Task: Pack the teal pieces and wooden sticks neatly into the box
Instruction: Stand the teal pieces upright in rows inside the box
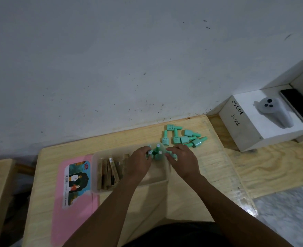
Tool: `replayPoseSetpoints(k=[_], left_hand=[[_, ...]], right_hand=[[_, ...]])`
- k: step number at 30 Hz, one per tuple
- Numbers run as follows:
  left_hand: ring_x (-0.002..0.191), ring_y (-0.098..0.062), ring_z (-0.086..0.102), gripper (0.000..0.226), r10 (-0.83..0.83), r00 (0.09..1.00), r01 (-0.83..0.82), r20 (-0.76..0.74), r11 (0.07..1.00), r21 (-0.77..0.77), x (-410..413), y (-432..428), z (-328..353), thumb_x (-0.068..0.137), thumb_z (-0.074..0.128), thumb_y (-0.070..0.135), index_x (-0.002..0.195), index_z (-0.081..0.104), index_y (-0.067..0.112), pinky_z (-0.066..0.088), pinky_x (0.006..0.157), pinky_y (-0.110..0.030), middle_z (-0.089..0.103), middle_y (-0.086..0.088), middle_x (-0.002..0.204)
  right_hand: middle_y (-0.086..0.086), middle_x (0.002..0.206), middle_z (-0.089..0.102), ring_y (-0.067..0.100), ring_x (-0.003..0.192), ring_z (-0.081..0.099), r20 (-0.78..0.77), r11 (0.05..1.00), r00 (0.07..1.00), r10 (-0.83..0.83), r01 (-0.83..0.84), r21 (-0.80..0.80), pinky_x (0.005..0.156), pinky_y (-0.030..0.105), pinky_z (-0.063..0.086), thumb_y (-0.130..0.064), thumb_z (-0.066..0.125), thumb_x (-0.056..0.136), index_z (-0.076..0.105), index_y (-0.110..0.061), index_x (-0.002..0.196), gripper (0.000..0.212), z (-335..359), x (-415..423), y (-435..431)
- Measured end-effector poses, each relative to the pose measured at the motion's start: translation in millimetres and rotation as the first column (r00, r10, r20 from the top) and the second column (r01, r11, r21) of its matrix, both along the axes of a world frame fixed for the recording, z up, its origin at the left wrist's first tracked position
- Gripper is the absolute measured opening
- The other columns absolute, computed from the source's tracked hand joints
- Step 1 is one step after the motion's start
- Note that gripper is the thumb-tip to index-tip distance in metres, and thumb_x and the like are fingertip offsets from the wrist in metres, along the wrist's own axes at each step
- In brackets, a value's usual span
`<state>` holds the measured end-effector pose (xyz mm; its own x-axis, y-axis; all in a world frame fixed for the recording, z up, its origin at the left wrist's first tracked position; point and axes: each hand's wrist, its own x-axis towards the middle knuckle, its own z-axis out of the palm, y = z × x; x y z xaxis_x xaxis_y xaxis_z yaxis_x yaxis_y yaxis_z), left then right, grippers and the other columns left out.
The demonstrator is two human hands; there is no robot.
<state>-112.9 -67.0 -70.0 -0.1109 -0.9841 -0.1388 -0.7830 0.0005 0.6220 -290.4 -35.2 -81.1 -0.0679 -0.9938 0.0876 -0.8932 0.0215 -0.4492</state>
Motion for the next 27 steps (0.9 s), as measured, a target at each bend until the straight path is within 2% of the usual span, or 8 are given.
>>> replayPoseSetpoints(k=[5,8,10,12,15,19,22,27], left_hand=[[0.097,-0.016,0.059,0.026,0.000,0.999,0.009,0.052,0.986,-0.169,-5,4,12,0.085,0.063,0.028,0.109,0.066,0.019,0.044,0.070,-0.027,0.065,0.003,0.102],[0.091,-0.013,0.058,0.023,-0.088,0.995,0.099,0.055,0.958,-0.270,-23,3,20,0.086,0.062,0.030,0.106,0.066,0.019,0.040,0.064,-0.022,0.064,0.004,0.098],[0.091,-0.015,0.059,0.025,-0.178,0.980,0.195,0.083,0.936,-0.292,-42,1,24,0.087,0.061,0.031,0.108,0.067,0.018,0.047,0.064,-0.026,0.066,0.001,0.100],[0.097,-0.020,0.059,0.029,-0.270,0.948,0.309,0.167,0.906,-0.290,-63,-5,26,0.086,0.059,0.030,0.111,0.066,0.017,0.049,0.073,-0.033,0.066,0.000,0.106],[0.115,-0.024,0.050,0.038,-0.400,0.834,0.458,0.379,0.886,-0.072,-91,-18,25,0.089,0.052,0.029,0.125,0.056,0.019,0.040,0.093,-0.039,0.058,-0.003,0.123],[0.118,-0.026,0.045,0.037,-0.477,0.610,0.418,0.633,0.872,0.254,-113,-41,16,0.088,0.054,0.025,0.124,0.055,0.018,0.032,0.101,-0.043,0.054,-0.006,0.123],[0.113,-0.025,0.051,0.029,-0.491,0.508,0.396,0.708,0.863,0.314,-124,-53,11,0.086,0.056,0.023,0.115,0.058,0.016,0.031,0.103,-0.043,0.058,-0.005,0.116],[0.115,-0.024,0.049,0.026,-0.504,0.454,0.392,0.735,0.854,0.343,-128,-61,3,0.085,0.060,0.023,0.110,0.060,0.019,0.029,0.104,-0.041,0.059,-0.004,0.117]], right_hand=[[-0.004,0.108,0.064,0.011,0.094,0.057,0.050,0.981,0.982,-0.182,0.178,0.081,0.070,0.025,0.049,-0.034,0.063,0.090,0.068,-0.026,0.115,0.026,-2,-54,19],[-0.004,0.109,0.063,0.011,0.094,0.056,0.075,0.940,0.951,-0.300,0.281,0.195,0.073,0.028,0.049,-0.032,0.058,0.093,0.064,-0.029,0.119,0.027,-7,-95,25],[-0.001,0.112,0.063,0.014,0.098,0.056,0.067,0.921,0.942,-0.328,0.302,0.247,0.079,0.032,0.051,-0.028,0.057,0.093,0.063,-0.029,0.121,0.028,-11,-119,24],[0.001,0.117,0.062,0.017,0.104,0.056,0.041,0.919,0.952,-0.304,0.282,0.275,0.083,0.035,0.052,-0.025,0.057,0.094,0.061,-0.028,0.124,0.030,-12,-135,19],[0.002,0.130,0.057,0.021,0.117,0.051,-0.022,0.932,0.976,-0.215,0.212,0.296,0.088,0.038,0.051,-0.020,0.057,0.093,0.058,-0.026,0.128,0.035,-11,-147,3],[0.002,0.140,0.050,0.024,0.125,0.047,-0.086,0.958,0.994,-0.067,0.088,0.272,0.095,0.041,0.049,-0.012,0.058,0.089,0.052,-0.021,0.135,0.047,-15,-151,-26],[0.002,0.141,0.050,0.026,0.124,0.047,-0.163,0.950,0.986,0.032,0.021,0.313,0.091,0.042,0.048,-0.015,0.055,0.088,0.049,-0.023,0.137,0.050,-25,-155,-43],[0.001,0.121,0.060,0.022,0.107,0.054,-0.231,0.945,0.969,0.086,-0.006,0.327,0.080,0.039,0.049,-0.023,0.050,0.092,0.055,-0.025,0.129,0.037,-36,-160,-53]])
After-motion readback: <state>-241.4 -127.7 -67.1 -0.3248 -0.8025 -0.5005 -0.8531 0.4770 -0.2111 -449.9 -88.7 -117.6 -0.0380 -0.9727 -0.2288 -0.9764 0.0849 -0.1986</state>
